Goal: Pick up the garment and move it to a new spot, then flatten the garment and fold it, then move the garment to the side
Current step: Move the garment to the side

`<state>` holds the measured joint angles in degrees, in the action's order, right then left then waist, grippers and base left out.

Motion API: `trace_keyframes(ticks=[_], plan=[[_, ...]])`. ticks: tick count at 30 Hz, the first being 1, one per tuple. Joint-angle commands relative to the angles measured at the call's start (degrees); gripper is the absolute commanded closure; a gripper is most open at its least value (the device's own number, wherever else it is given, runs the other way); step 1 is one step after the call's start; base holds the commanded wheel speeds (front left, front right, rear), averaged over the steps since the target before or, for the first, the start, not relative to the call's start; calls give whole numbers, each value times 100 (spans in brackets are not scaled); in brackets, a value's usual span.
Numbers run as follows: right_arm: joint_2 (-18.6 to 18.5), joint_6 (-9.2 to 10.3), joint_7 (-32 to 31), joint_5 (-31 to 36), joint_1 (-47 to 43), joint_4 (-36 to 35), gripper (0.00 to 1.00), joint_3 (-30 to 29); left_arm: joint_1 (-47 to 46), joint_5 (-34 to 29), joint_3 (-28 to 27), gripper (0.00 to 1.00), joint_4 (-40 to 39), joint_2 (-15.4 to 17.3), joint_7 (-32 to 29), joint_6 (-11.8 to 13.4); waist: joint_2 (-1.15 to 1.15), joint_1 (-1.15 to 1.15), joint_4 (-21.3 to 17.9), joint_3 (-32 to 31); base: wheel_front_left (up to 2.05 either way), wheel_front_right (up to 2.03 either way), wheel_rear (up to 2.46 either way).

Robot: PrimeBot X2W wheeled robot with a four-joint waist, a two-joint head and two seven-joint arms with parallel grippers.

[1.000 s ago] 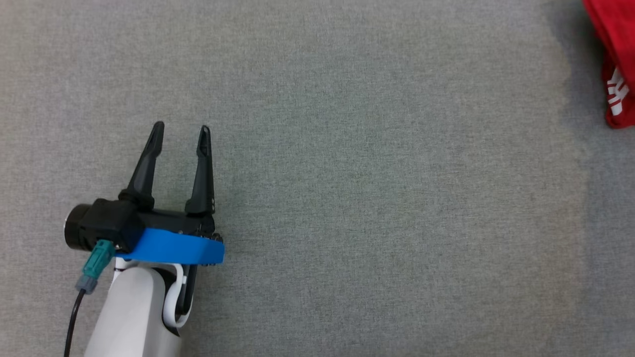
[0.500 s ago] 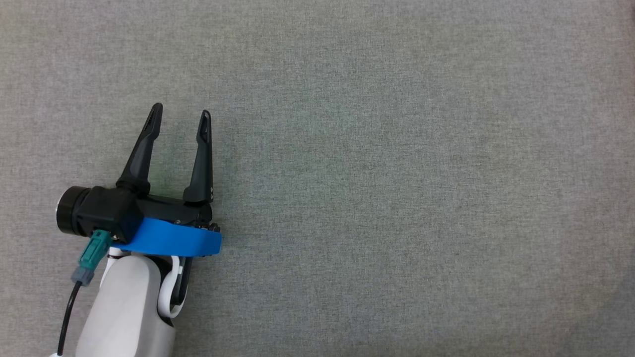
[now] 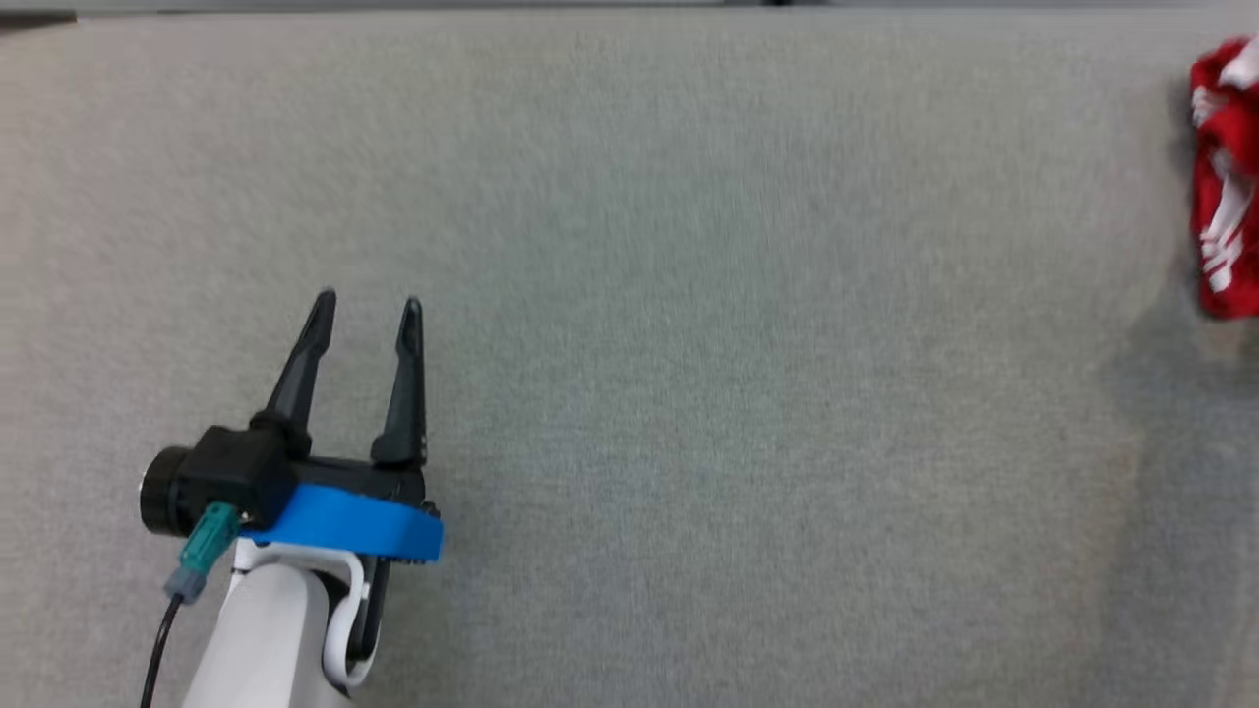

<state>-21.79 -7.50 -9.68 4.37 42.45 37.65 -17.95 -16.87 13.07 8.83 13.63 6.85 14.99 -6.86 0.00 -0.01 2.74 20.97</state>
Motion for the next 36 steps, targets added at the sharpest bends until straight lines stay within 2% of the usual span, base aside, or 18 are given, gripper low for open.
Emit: trace_keyframes(ticks=[1, 6, 7, 17, 29, 36], plan=[[169, 1, 132, -144, -277, -123, 0, 45, 174, 42, -53, 0, 28, -15, 23, 28, 0, 1, -147, -347, 0, 0, 0], [658, 1, 373, -678, -954, -654, 0, 195, 601, 117, -202, 0, 62, -45, 24, 83, 0, 1, -142, -928, 0, 0, 0], [658, 1, 373, -678, -954, -654, 0, 195, 601, 117, -202, 0, 62, -45, 24, 83, 0, 1, -142, -928, 0, 0, 0], [1316, 0, 776, -1481, -2724, -2215, 0, 602, 1402, 263, -499, 0, 181, -33, 24, 113, 0, 1, -105, -1715, 0, 0, 0], [1768, 0, 1014, -1442, -4316, -3468, 0, 995, 1800, 302, -562, 0, 438, -18, 24, 95, 0, 1, -122, -2119, 0, 0, 0], [1884, 0, 1034, -1503, -4711, -3743, 0, 1112, 1833, 293, -540, 0, 573, -20, 24, 83, 0, 1, -79, -2170, 0, 0, 0]])
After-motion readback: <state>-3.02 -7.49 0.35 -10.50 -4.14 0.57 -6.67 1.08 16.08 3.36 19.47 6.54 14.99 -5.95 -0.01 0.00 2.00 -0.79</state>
